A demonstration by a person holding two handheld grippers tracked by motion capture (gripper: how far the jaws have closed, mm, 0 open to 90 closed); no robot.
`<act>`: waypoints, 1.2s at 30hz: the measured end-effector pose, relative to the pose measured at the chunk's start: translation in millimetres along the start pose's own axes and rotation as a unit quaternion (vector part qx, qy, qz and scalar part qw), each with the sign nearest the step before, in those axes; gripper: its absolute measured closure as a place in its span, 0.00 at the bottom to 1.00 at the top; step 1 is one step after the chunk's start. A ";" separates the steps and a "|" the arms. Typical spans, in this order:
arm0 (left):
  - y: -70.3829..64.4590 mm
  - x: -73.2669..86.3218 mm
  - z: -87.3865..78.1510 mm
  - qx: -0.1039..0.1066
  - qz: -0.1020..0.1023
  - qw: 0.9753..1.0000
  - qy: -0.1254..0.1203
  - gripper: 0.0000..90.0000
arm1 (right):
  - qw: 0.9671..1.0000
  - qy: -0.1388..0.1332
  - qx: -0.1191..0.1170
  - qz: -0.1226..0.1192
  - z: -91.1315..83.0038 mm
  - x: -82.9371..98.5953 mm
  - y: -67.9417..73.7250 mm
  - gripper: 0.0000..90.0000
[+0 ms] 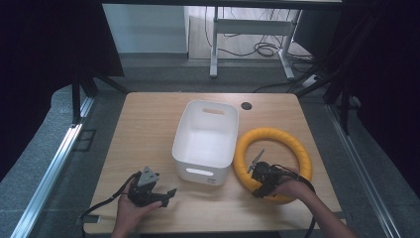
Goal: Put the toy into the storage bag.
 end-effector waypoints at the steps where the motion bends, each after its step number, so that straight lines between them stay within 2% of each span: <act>1: -0.2 0.1 0.4 0.001 0.000 1.000 0.000 0.17 | 1.000 0.005 -0.001 0.000 0.8 -0.3 0.5 0.55; 11: -0.6 0.5 1.1 0.000 0.001 1.000 0.002 0.17 | 1.000 0.012 -0.014 0.011 2.8 -1.4 -2.5 0.57; 21: -0.7 0.6 1.5 0.000 0.001 1.000 0.003 0.17 | 1.000 -0.001 -0.025 0.013 1.7 0.3 -4.9 0.57; 25: -0.9 0.9 2.7 0.000 0.001 1.000 0.004 0.17 | 0.998 -0.034 -0.043 0.026 -9.7 1.6 -9.4 0.58; 28: -1.3 1.1 3.4 0.002 0.002 1.000 0.005 0.17 | 0.997 -0.049 -0.052 0.029 -15.7 1.9 -12.1 0.58; 31: -1.1 0.9 2.6 0.000 0.001 1.000 0.004 0.17 | 0.994 -0.074 -0.066 0.042 -23.7 2.3 -15.8 0.58; 33: -0.7 0.7 1.9 0.000 0.002 1.000 0.003 0.17 | 0.990 -0.102 -0.080 0.048 -33.4 3.4 -21.1 0.58; 34: -0.7 0.7 1.9 0.000 0.002 1.000 0.003 0.17 | 0.990 -0.102 -0.080 0.048 -33.4 3.4 -21.1 0.58; 36: -0.8 0.9 2.5 0.000 0.002 1.000 0.004 0.17 | 0.988 -0.118 -0.086 0.054 -39.0 4.2 -23.6 0.58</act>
Point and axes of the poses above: each handheld gripper's, and its own axes: z roughly forward along the jaws, x roughly out of its underside, y roughly to its left, the point moved 3 cm from there along z, roughly forward along the jaws, and after that the axes turned 1 degree about y, right-handed, at the moved point
